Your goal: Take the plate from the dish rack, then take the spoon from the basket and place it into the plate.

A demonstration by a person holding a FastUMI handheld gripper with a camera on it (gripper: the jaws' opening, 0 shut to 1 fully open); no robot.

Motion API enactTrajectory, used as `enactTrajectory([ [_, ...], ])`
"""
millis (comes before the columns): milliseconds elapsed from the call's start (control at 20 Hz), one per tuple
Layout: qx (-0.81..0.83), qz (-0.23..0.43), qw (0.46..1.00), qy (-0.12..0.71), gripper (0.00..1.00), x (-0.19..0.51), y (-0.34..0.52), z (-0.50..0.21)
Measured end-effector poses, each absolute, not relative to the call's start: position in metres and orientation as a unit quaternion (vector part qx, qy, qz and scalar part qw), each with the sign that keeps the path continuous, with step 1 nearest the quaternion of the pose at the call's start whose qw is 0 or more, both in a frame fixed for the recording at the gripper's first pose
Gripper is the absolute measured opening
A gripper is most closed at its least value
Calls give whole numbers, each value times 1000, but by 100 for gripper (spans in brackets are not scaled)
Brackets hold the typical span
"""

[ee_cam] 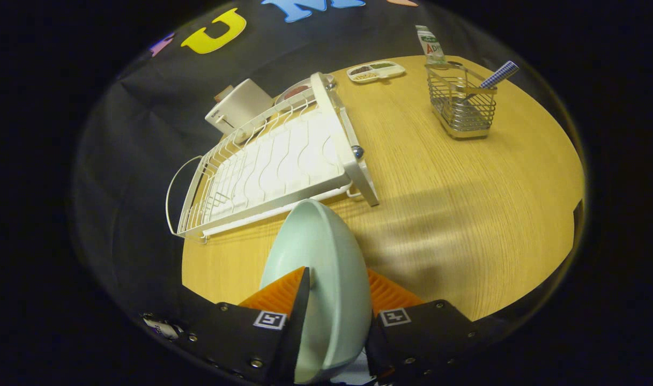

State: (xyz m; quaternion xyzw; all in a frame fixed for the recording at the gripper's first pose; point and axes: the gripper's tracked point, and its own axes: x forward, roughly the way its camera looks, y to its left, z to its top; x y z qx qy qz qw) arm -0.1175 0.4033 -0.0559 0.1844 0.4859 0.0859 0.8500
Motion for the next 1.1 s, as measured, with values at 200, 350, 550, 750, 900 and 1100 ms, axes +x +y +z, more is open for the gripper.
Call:
enactTrajectory([
  [200, 193, 63, 863, 462, 67, -109, 381, -51],
  [350, 197, 30, 898, 392, 67, -87, 353, -20],
  [550, 224, -40, 933, 278, 67, -52, 303, 37],
  [750, 231, -100, 942, 222, 67, -26, 251, 64],
  [900, 235, -131, 940, 209, 67, -8, 220, 62],
  [1100, 240, -170, 933, 206, 67, 9, 189, 52],
])
